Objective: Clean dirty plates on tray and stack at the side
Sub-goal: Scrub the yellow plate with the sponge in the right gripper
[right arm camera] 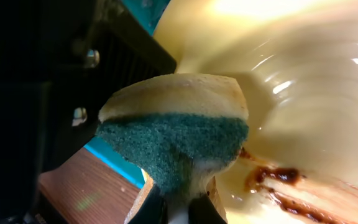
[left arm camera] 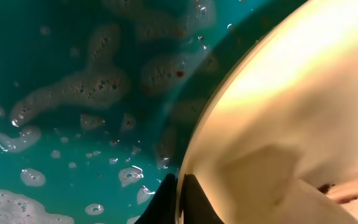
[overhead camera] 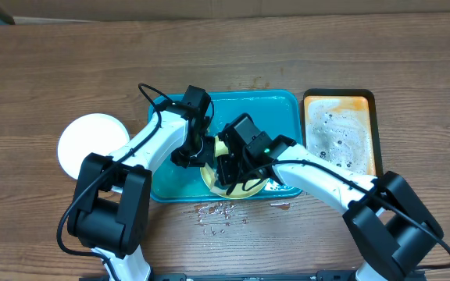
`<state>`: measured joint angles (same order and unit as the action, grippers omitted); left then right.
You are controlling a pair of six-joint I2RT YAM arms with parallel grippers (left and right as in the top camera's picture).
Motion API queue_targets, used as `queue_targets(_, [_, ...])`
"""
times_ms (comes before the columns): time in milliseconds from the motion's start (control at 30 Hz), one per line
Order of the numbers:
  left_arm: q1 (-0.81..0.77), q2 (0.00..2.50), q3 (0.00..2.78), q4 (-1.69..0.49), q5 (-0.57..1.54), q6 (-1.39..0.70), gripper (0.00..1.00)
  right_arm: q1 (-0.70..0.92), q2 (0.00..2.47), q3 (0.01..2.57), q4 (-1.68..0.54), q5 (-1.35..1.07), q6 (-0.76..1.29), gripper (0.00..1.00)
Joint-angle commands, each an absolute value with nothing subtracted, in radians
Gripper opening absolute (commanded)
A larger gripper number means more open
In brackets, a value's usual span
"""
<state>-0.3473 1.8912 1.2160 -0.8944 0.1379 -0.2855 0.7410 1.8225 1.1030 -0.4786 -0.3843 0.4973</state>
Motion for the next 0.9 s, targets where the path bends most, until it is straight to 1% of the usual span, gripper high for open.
queue_targets(0, [-0.356, 1.909, 1.213, -0.902, 0.131, -0.296, 0.04, 0.746, 1.876, 1.099, -0.467, -0.355, 0.502, 0.04])
queue_targets(233, [-0.356, 1.909, 1.213, -0.906, 0.131, -0.296, 0.04, 0.742, 1.893, 1.099, -0.476, -0.273, 0.503, 0.04])
queue_targets(533, [-0.356, 1.909, 1.213, -0.927, 0.13, -0.296, 0.04, 0.693, 1.893, 1.099, -0.537, -0.025, 0.502, 0.04])
queue_targets(833, [-0.356, 1.909, 1.213, -0.934, 0.125, -0.295, 0.04, 0.6, 1.893, 1.101, -0.566, 0.007, 0.496, 0.04])
queue_targets(867, [-0.356, 1.909, 1.213, -0.934, 0.123, -0.295, 0.04, 0.556, 1.893, 1.101, -0.606, 0.01, 0.436, 0.04])
